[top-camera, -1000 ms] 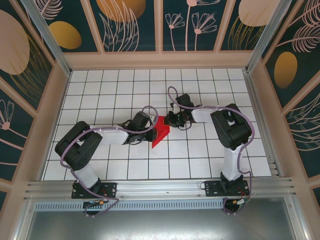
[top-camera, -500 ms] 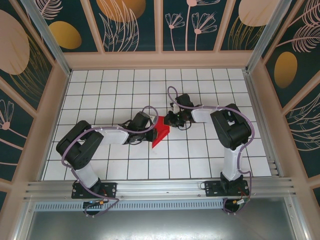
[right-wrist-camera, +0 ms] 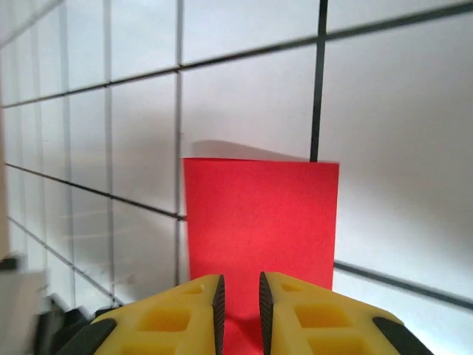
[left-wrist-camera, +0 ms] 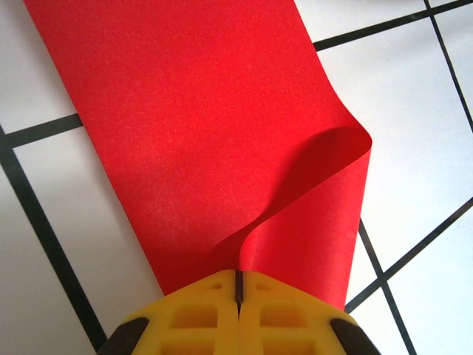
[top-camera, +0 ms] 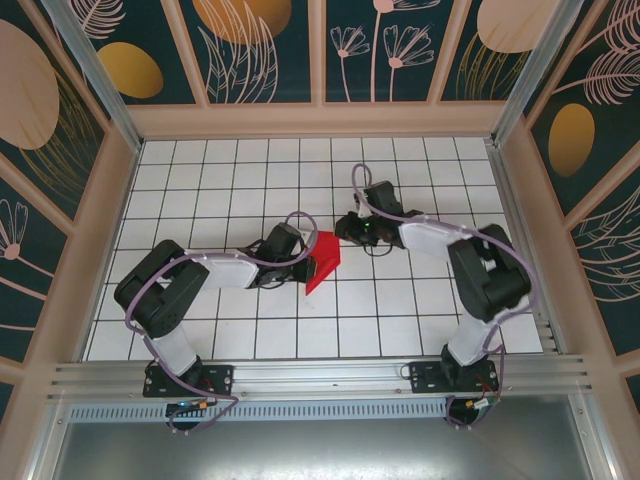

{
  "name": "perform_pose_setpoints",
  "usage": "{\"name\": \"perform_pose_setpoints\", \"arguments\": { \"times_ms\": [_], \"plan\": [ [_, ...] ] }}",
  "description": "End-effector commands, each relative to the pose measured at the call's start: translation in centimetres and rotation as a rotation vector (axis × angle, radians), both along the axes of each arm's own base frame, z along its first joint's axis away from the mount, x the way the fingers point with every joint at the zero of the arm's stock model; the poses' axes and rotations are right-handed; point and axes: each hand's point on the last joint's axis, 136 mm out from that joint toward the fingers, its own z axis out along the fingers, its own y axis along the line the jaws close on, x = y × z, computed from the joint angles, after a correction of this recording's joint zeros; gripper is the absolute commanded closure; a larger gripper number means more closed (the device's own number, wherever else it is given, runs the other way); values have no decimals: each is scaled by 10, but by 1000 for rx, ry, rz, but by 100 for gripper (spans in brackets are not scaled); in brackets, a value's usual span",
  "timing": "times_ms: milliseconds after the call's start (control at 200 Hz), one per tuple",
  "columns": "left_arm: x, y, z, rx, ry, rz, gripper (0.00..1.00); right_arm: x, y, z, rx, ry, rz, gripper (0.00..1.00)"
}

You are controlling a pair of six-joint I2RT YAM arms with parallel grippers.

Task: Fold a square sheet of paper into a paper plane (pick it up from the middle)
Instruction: Third fold the triangle at the center of the table.

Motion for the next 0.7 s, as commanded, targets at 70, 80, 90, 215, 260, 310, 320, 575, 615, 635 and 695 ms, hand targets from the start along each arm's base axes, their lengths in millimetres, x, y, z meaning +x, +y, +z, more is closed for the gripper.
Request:
{"name": "perform_pose_setpoints", "arguments": {
  "times_ms": [70,80,90,215,260,310,320,575,615,635,695],
  "plan": [
    [-3,3,-18,28,50,-4,100,-28,-5,28,169,-64,-72,93],
    [-3,2,-18,28,48,-4,100,-31,-4,29,179,-66,-69,94],
    [-3,2,-18,29,49,-4,100,-34,-3,28,188,-63,-67,95],
    [-4,3,-18,29,50,-6,100,-77,13,26,269,-42,-17,100],
    [-4,3,-20,32,52,-7,100,-91,23,25,293,-33,14,100],
    [-4,4,-21,37,54,-8,100,-105,34,20,303,-7,48,100],
    [-4,3,-21,38,55,-9,100,-108,36,19,304,-2,54,100],
    [-5,5,-23,46,55,-7,100,-138,71,-9,312,84,118,100],
    [-5,5,-23,46,56,-8,100,-138,73,-13,312,94,121,100],
    [-5,5,-23,45,56,-10,100,-138,73,-14,312,96,122,100],
    [-5,5,-23,46,57,-10,100,-138,74,-19,311,103,118,100]
  ]
}}
